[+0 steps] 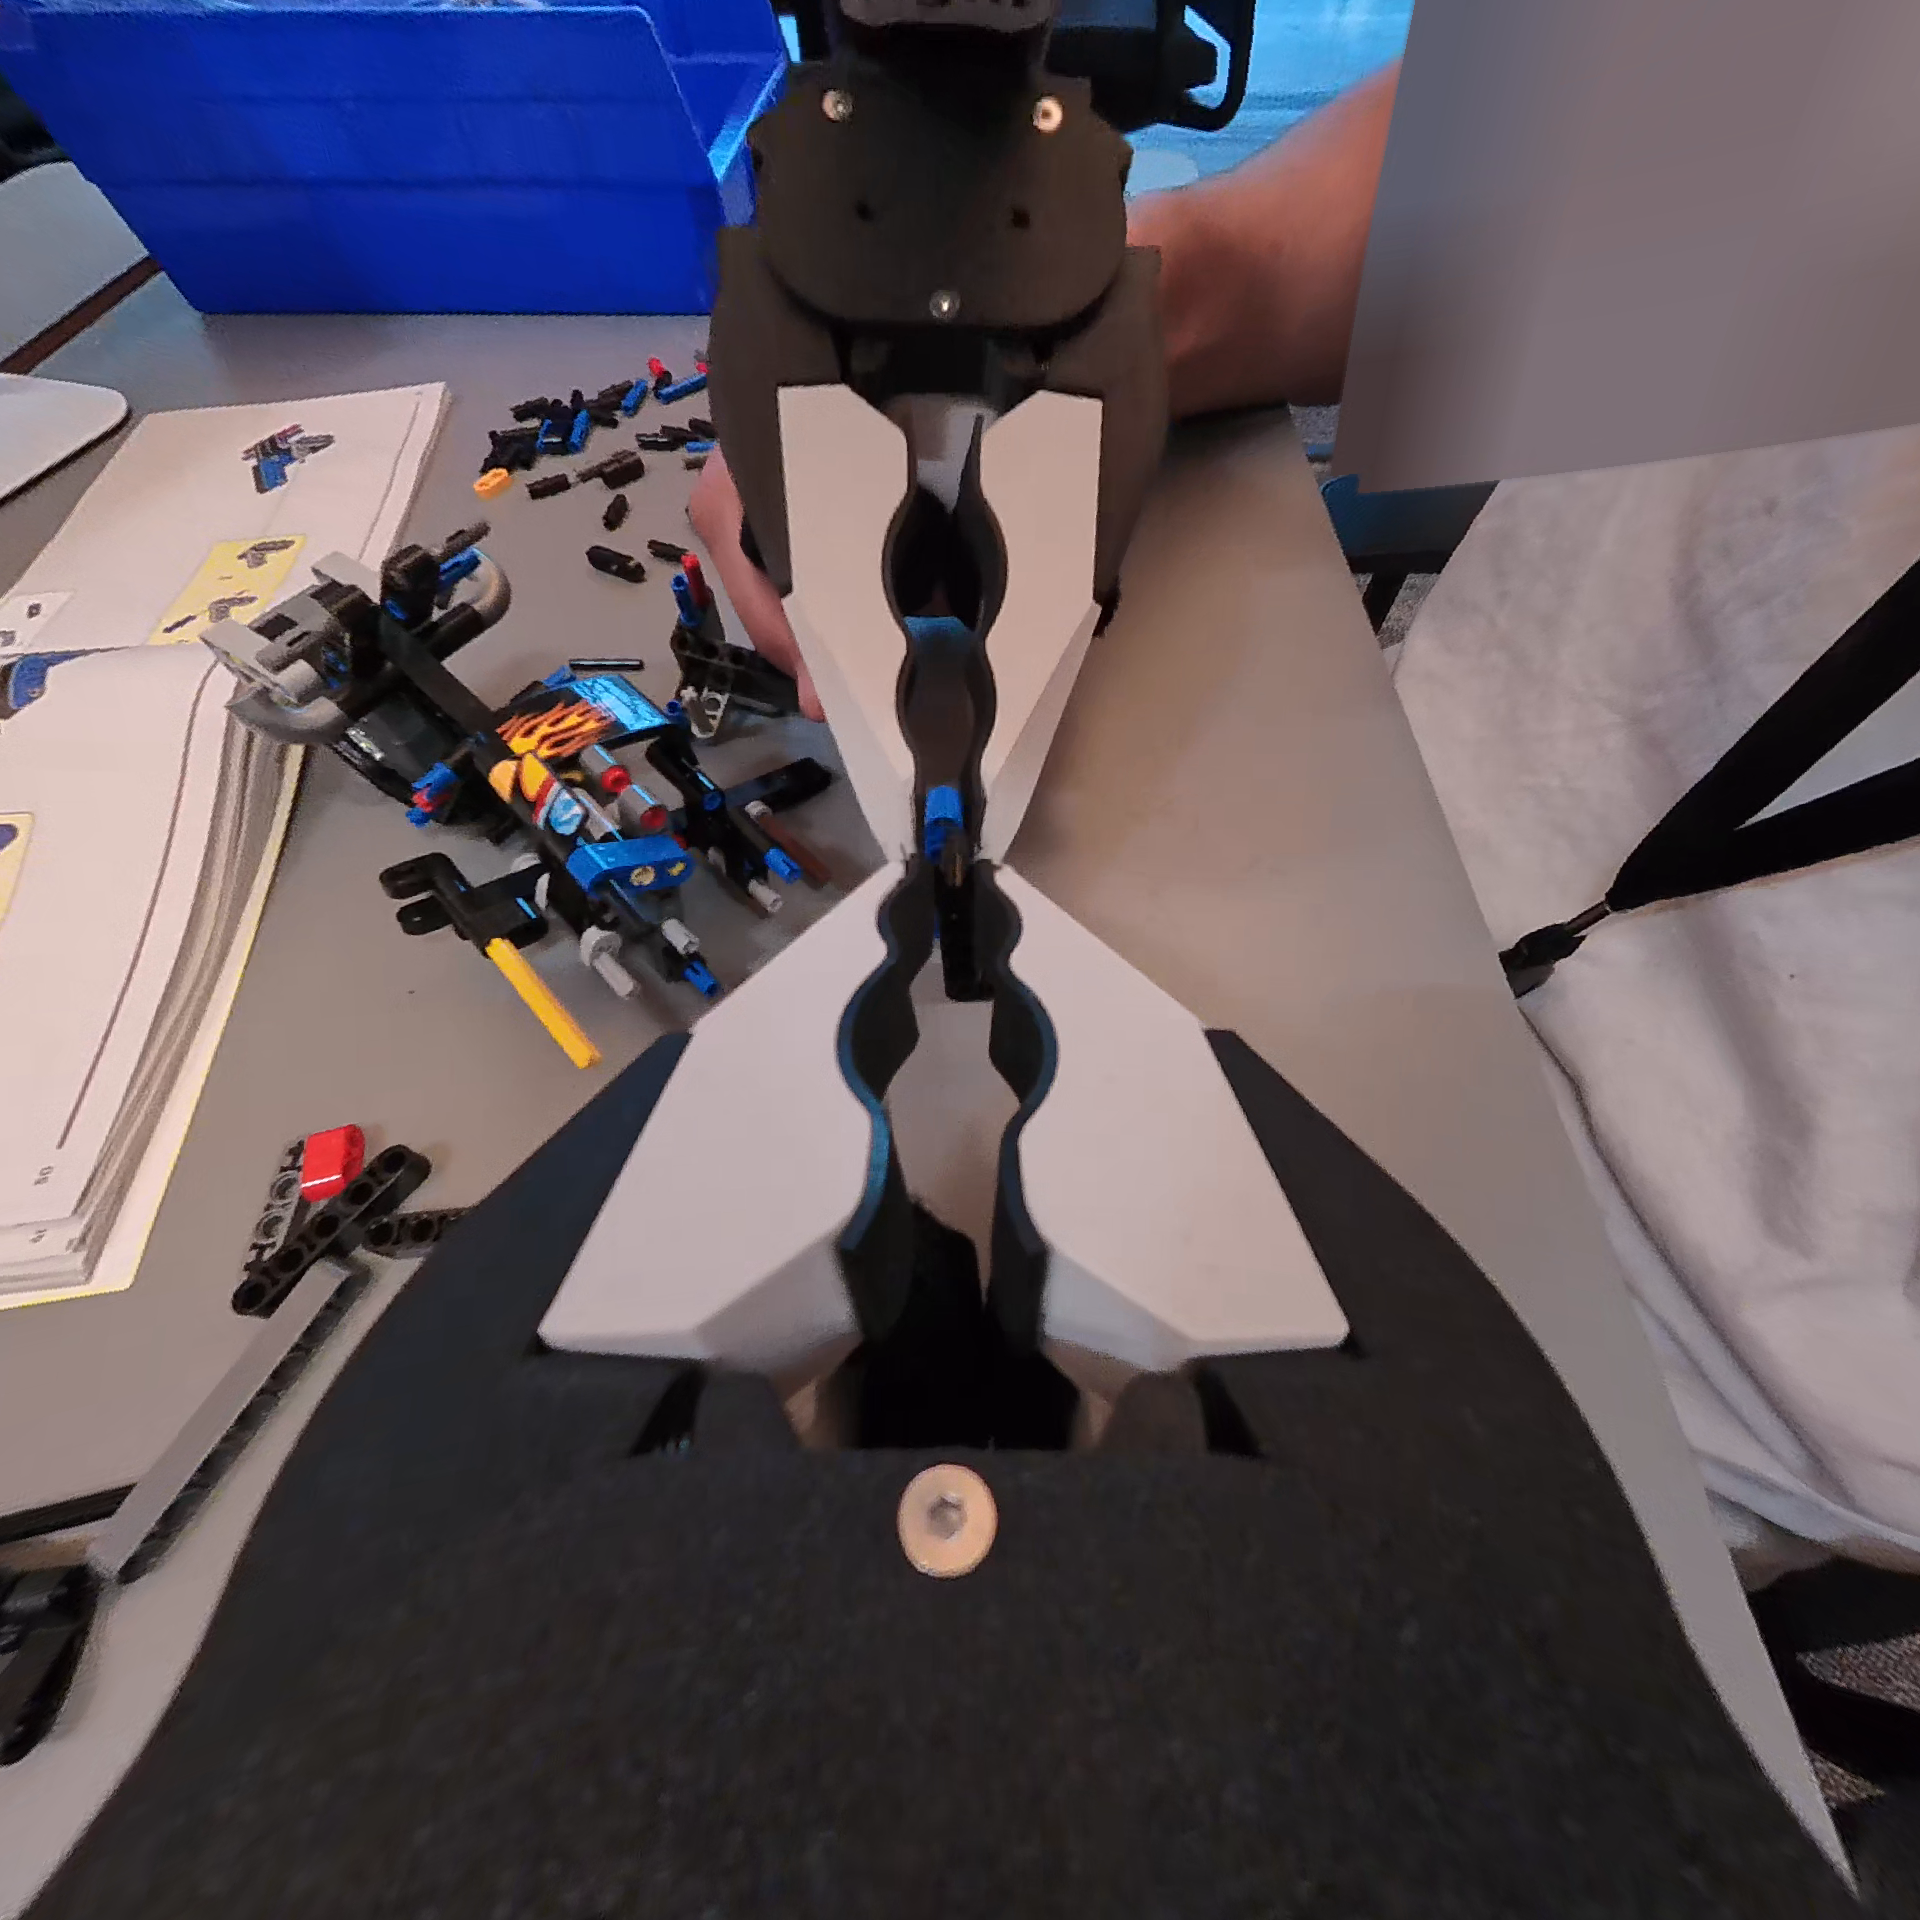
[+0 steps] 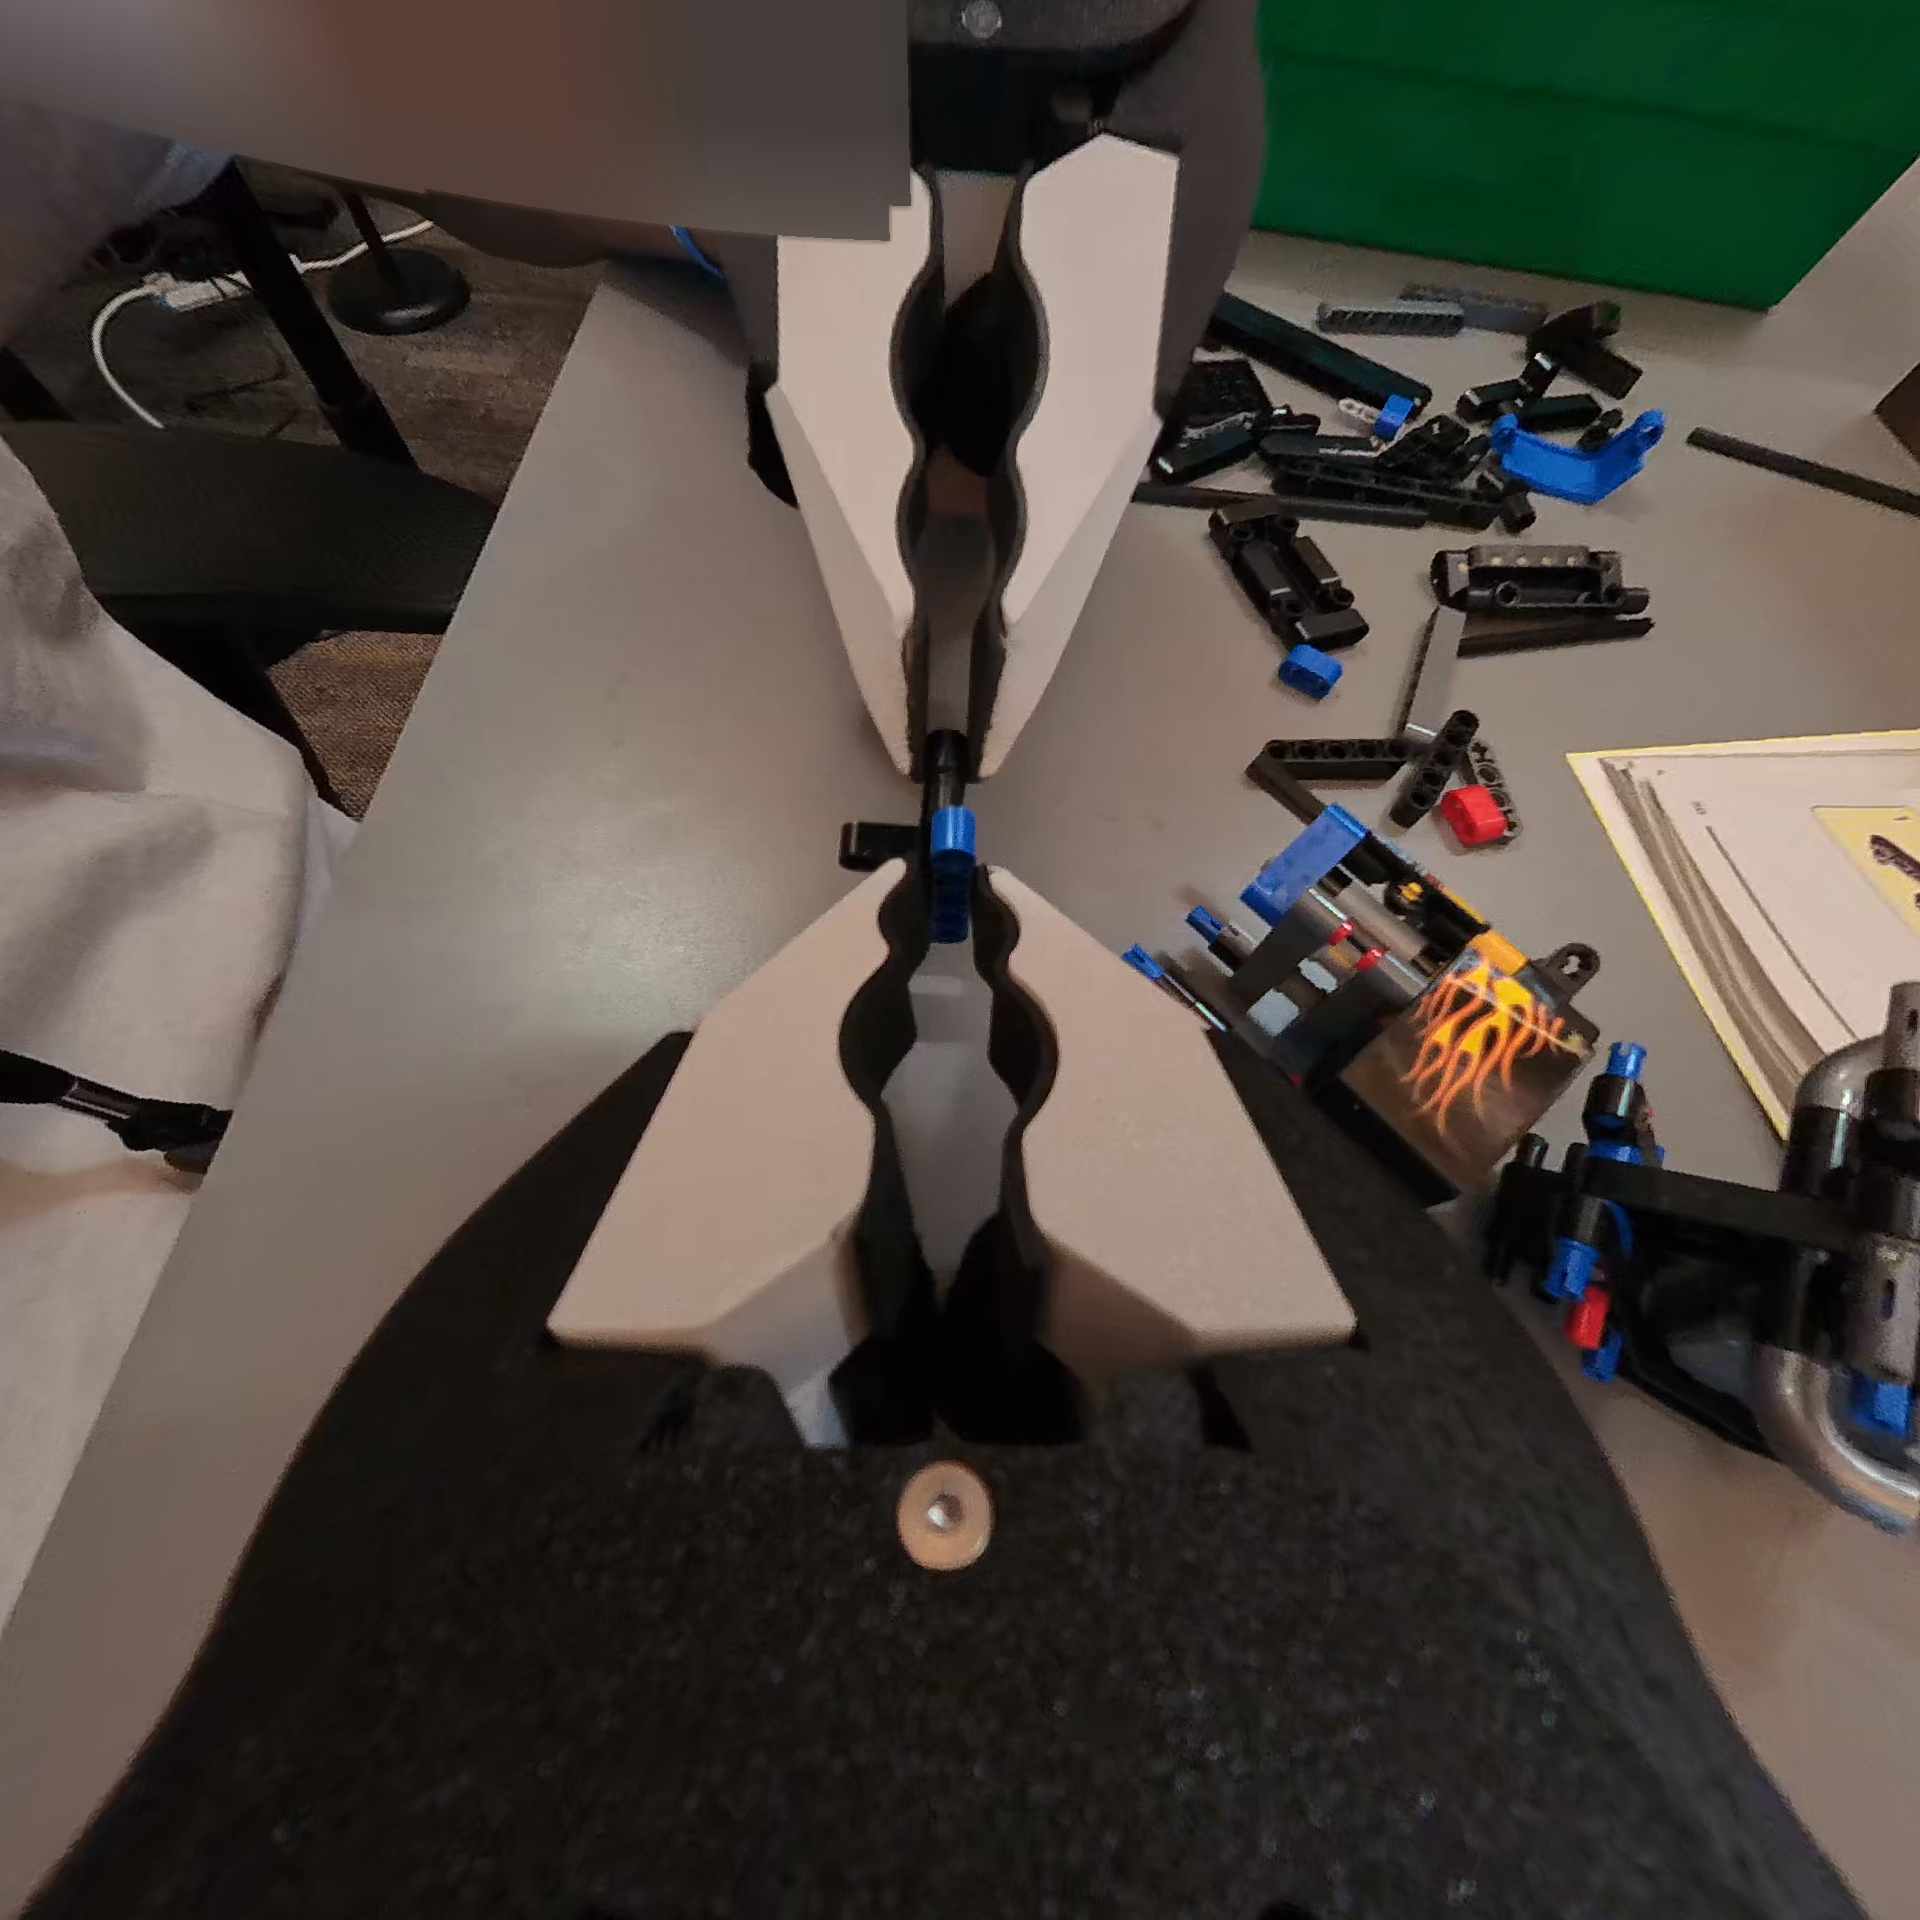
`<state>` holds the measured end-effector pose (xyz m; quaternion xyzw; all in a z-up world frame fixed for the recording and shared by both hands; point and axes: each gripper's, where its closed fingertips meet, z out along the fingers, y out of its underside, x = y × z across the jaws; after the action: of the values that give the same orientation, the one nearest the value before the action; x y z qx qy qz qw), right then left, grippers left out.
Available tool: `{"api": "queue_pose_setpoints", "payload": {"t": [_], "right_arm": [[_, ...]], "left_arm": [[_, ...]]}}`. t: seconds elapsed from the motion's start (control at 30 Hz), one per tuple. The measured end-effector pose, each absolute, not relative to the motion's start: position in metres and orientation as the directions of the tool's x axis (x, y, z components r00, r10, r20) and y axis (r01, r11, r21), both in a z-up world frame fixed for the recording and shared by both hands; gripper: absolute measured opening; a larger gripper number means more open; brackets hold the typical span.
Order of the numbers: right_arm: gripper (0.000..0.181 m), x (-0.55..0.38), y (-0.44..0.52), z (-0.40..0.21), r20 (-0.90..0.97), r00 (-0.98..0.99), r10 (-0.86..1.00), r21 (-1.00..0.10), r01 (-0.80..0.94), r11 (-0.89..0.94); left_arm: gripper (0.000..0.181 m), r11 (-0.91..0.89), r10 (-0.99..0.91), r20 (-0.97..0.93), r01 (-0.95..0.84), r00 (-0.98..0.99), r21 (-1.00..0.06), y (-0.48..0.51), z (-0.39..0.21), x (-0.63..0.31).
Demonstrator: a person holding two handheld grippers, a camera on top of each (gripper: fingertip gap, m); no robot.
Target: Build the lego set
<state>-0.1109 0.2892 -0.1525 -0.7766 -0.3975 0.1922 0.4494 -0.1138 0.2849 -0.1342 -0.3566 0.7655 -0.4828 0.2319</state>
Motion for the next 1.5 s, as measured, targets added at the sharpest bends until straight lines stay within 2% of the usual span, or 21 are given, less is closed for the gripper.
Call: {"api": "queue_pose_setpoints", "payload": {"t": [0.2, 0.83, 1.03, 1.3, 1.5], "right_arm": [[0.007, -0.109, 0.29, -0.16, 0.145, 0.604, 0.784, -0.803, 0.535, -0.263], [0.007, -0.108, 0.29, -0.168, 0.166, 0.595, 0.786, -0.754, 0.59, -0.287], [0.007, -0.108, 0.289, -0.172, 0.095, 0.614, 0.783, -0.759, 0.554, -0.343], [0.019, -0.103, 0.289, -0.168, 0.079, 0.623, 0.778, -0.78, 0.525, -0.341], [0.015, -0.104, 0.287, -0.16, 0.052, 0.623, 0.781, -0.815, 0.479, -0.328]], "left_arm": [[0.005, 0.299, -0.786, -0.031, -0.335, -0.618, -0.894, 0.288, -0.138, -0.111], [0.005, 0.353, -0.78, -0.079, -0.333, -0.621, -0.874, 0.282, -0.146, -0.108], [0.005, 0.384, -0.78, -0.105, -0.339, -0.618, -0.859, 0.285, -0.152, -0.108], [0.005, 0.37, -0.784, -0.089, -0.348, -0.614, -0.861, 0.288, -0.151, -0.109], [0.006, 0.369, -0.784, -0.083, -0.355, -0.615, -0.859, 0.289, -0.153, -0.109]]}}
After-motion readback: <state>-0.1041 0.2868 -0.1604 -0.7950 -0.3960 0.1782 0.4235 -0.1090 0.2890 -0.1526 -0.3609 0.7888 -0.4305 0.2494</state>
